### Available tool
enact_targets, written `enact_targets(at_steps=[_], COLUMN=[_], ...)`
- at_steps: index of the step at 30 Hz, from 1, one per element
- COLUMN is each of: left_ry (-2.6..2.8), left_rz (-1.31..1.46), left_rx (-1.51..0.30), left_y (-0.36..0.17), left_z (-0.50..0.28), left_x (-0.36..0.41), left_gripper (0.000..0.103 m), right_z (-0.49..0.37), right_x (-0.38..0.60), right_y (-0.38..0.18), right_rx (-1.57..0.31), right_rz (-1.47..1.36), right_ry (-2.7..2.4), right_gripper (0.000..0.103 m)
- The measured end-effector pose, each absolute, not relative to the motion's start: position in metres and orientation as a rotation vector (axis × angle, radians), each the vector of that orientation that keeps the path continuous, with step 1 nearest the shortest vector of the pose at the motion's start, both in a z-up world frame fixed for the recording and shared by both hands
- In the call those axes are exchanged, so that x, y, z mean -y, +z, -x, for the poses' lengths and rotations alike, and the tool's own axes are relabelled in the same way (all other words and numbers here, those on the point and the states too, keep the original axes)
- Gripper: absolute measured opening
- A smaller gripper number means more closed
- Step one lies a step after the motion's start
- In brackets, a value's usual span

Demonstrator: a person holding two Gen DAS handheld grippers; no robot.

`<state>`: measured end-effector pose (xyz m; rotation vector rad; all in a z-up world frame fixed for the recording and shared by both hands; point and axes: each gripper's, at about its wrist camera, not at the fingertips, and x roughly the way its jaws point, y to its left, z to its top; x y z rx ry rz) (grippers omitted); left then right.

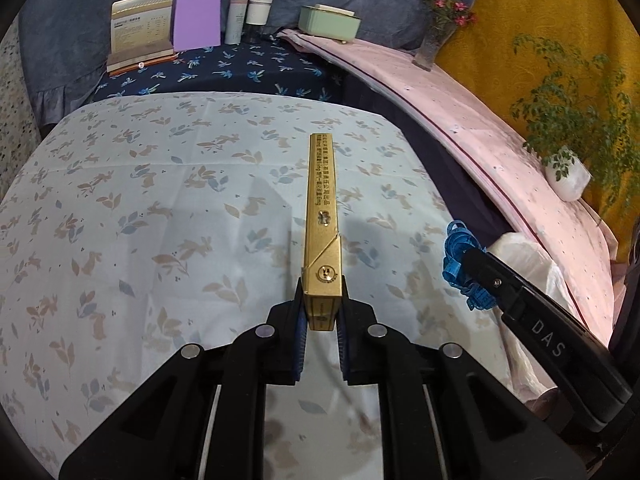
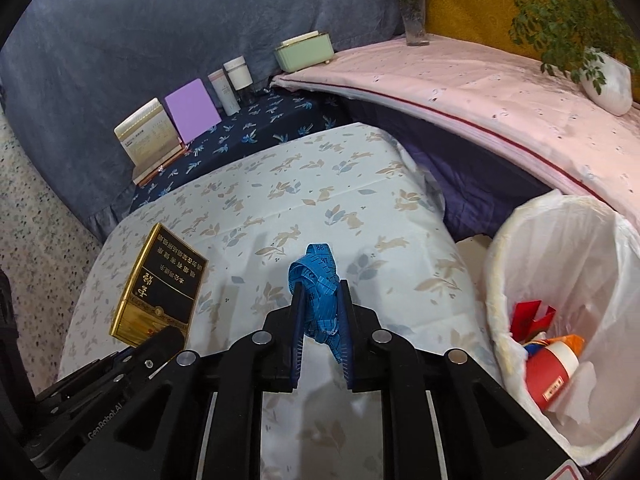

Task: Collect trash
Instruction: 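Carry the gold box and tape measure over the bin and open both tools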

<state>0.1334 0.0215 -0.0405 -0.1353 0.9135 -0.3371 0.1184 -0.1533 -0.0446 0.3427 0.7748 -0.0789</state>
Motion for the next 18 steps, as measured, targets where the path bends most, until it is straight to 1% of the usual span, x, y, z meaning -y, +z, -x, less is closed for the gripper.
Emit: enact_targets(at_steps=[18], left_ry=[-0.464], left_rz=[0.044], left_rx=[-0.888], left_y=[-0.018], left_z=[-0.069], left_x=[0.032], left_gripper=[0.012], right_z=[-0.037], right_x=[0.2], right_y=[-0.016], right_rx=[-0.68], right_rz=[-0.396], right_ry=[-0.181], right_gripper=[0.015])
